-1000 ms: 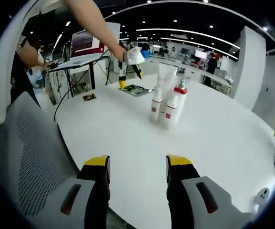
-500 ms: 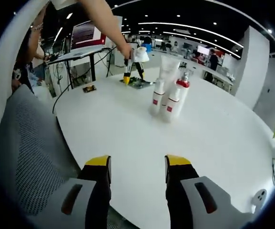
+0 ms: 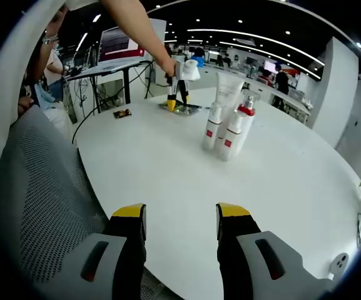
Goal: Arrange the skincare products in the storage area until every visible bottle or jar stands upright without overlapping.
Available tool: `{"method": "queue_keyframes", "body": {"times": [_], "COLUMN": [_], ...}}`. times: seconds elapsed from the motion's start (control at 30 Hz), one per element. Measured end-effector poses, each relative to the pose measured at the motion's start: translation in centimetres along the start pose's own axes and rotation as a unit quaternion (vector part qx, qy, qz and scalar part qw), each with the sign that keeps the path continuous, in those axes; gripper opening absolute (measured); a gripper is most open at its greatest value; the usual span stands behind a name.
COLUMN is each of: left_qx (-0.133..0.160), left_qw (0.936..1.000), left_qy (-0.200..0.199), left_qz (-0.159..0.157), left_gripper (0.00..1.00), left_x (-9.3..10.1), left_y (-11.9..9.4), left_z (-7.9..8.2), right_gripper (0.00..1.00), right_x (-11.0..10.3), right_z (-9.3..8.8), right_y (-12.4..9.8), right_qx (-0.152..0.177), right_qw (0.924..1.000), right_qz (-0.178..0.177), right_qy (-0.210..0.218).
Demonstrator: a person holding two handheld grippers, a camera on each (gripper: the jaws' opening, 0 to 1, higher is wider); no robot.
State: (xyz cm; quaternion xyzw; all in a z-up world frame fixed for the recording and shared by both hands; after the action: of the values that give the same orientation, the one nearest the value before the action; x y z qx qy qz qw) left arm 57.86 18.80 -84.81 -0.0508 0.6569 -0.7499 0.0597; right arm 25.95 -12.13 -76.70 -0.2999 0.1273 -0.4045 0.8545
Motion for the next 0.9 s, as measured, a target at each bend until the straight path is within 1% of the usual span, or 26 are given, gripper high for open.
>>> {"method": "queue_keyframes", "body": {"times": [0.03, 0.07, 0.1, 0.17, 0.2, 0.23, 0.27, 0.3, 0.37, 0.4, 0.43, 0.5, 0.53, 0.57, 0.6, 0.63, 0.7, 0.73, 0.77, 0.83, 0.9], "left_qx": [0.001, 0.004, 0.004, 0.009, 0.014, 0.021, 0.02, 0.024, 0.026, 0.035, 0.038, 0.078, 0.093, 0.104, 0.112, 0.121, 0.148, 0.163, 0.188, 0.209, 0.22], "left_qw": [1.0, 1.0, 0.9999, 0.9988, 0.9987, 0.997, 0.9958, 0.9958, 0.9951, 0.9931, 0.9918, 0.9821, 0.9772, 0.9741, 0.9709, 0.9691, 0.963, 0.9579, 0.9468, 0.9385, 0.9349], "left_qy": [0.001, -0.007, -0.015, -0.049, -0.049, -0.073, -0.087, -0.087, -0.093, -0.108, -0.118, -0.169, -0.188, -0.198, -0.208, -0.211, -0.221, -0.231, -0.256, -0.27, -0.273], "left_qz": [0.002, 0.003, 0.005, 0.006, 0.01, 0.019, 0.02, 0.016, 0.022, 0.029, 0.028, 0.03, 0.032, 0.032, 0.038, 0.042, 0.046, 0.049, 0.051, 0.051, 0.055], "left_gripper": [0.49, 0.45, 0.42, 0.32, 0.29, 0.28, 0.28, 0.27, 0.26, 0.25, 0.24, 0.22, 0.21, 0.21, 0.2, 0.19, 0.18, 0.18, 0.17, 0.16, 0.16], "left_x": [0.2, 0.7, 1.3, 2.2, 2.5, 2.9, 3.3, 4.1, 5.1, 5.8, 6.4, 8.3, 9.0, 9.7, 10.7, 11.4, 13.4, 14.1, 15.3, 17.0, 19.2], "left_y": [-0.1, -0.1, -0.2, -0.3, -0.3, -0.4, -0.4, -0.5, -0.5, -0.6, -0.6, -1.1, -1.4, -1.7, -2.2, -2.5, -3.4, -3.8, -4.4, -5.0, -5.5], "left_z": [-0.1, -0.1, 0.0, 0.0, 0.0, 0.1, 0.0, 0.1, 0.2, 0.5, 0.6, 1.9, 2.4, 2.8, 3.2, 3.7, 4.9, 5.3, 6.1, 6.8, 7.3], "right_gripper": [0.43, 0.43, 0.43, 0.43, 0.43, 0.43, 0.43, 0.43, 0.43, 0.43, 0.43, 0.43, 0.43, 0.43, 0.43, 0.43, 0.43, 0.43, 0.43, 0.43, 0.43], "right_x": [0.0, 0.0, 0.0, 0.0, 0.0, 0.0, 0.0, 0.0, -0.1, -0.1, -0.1, -0.1, -0.2, -0.2, -0.2, -0.2, -0.3, -0.3, -0.3, -0.4, -0.7], "right_z": [0.1, 0.2, 0.2, 0.3, 0.3, 0.3, 0.3, 0.4, 0.4, 0.3, 0.3, 0.5, 0.5, 0.5, 0.6, 0.6, 0.8, 0.8, 0.9, 1.0, 1.3], "right_y": [-0.1, -0.1, -0.1, -0.1, -0.1, -0.1, -0.2, -0.2, -0.2, -0.1, -0.2, -0.2, -0.2, -0.2, -0.3, -0.3, -0.4, -0.4, -0.4, -0.5, -0.6], "right_qx": [0.004, 0.005, 0.005, 0.007, 0.007, 0.007, 0.009, 0.01, 0.01, 0.009, 0.009, 0.013, 0.014, 0.015, 0.016, 0.017, 0.022, 0.024, 0.026, 0.03, 0.036], "right_qw": [1.0, 1.0, 1.0, 1.0, 1.0, 1.0, 0.9999, 0.9999, 0.9999, 0.9999, 0.9999, 0.9998, 0.9998, 0.9998, 0.9997, 0.9997, 0.9996, 0.9996, 0.9995, 0.9994, 0.9991], "right_qz": [0.0, 0.0, 0.0, 0.0, 0.0, 0.0, 0.0, 0.0, 0.001, 0.001, 0.001, 0.002, 0.003, 0.003, 0.004, 0.004, 0.005, 0.005, 0.006, 0.009, 0.014], "right_qy": [0.001, -0.001, -0.002, -0.005, -0.005, -0.006, -0.008, -0.008, -0.009, -0.011, -0.01, -0.011, -0.012, -0.014, -0.015, -0.016, -0.015, -0.015, -0.016, -0.016, -0.019]}}
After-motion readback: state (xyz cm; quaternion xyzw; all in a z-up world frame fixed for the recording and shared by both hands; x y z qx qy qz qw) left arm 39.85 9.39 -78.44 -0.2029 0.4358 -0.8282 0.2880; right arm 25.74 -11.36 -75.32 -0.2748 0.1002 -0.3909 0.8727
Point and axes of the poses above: the point that each gripper's makers call its tool centre point, and the gripper's own axes: y roughly forward along the fingers, x roughly to its right, z roughly out of its top, the point moved 2 cm from there along -y, roughly backward along the fingers, and after that the axes turned 6 degrees about y, right-handed, at the moved point
